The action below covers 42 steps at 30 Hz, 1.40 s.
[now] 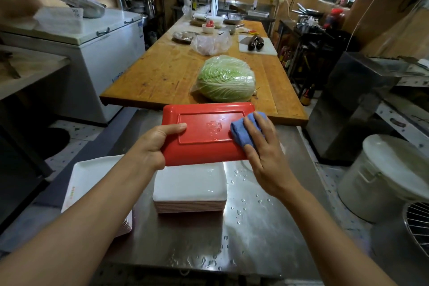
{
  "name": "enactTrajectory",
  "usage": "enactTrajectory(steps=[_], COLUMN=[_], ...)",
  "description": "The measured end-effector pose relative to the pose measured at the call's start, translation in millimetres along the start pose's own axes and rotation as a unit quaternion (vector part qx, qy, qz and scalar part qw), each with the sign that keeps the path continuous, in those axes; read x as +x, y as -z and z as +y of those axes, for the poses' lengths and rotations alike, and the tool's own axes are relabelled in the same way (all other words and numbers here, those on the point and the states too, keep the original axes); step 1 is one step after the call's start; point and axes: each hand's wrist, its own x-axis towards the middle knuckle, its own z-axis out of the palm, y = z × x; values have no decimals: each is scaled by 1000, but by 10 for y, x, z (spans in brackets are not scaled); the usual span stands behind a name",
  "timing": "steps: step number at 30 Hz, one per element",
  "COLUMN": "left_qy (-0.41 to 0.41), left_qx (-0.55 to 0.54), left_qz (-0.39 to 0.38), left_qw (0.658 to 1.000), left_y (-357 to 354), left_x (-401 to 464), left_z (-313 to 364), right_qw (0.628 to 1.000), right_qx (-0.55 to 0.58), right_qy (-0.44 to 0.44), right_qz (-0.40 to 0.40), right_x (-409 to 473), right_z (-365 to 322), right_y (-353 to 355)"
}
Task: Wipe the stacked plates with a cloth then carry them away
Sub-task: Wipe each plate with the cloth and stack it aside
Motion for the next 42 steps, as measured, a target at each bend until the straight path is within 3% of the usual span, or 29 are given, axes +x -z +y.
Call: enactTrajectory(steps=[7,14,19,27,30,42], left_qy=[12,44,-7,-114,-116,-104], left_qx=[-46,-130,-73,-62,-72,-73], left_qz=[4,-52,-17,-17,-24,6], left_qw=[999,989,997,991,990,992], left_y=[-149,-339,-231,-93,-67,207], left_x=[-69,-157,-184,-216,-260,-338], left_z=[-82,-185,-261,-302,-288,-234], right_qw=[992,987,992,995,995,992], right_qx=[-101,-91,-67,-74,-74,41], right_qy=[17,110,107,65,64,-85], right_qz=[75,73,14,-5,-9,88], right_x=[-150,-190,-68,179,247,224], right_z=[-105,-620,-673,-726,-708,-216], right_y=[-252,-686,-603,-492,-481,-397])
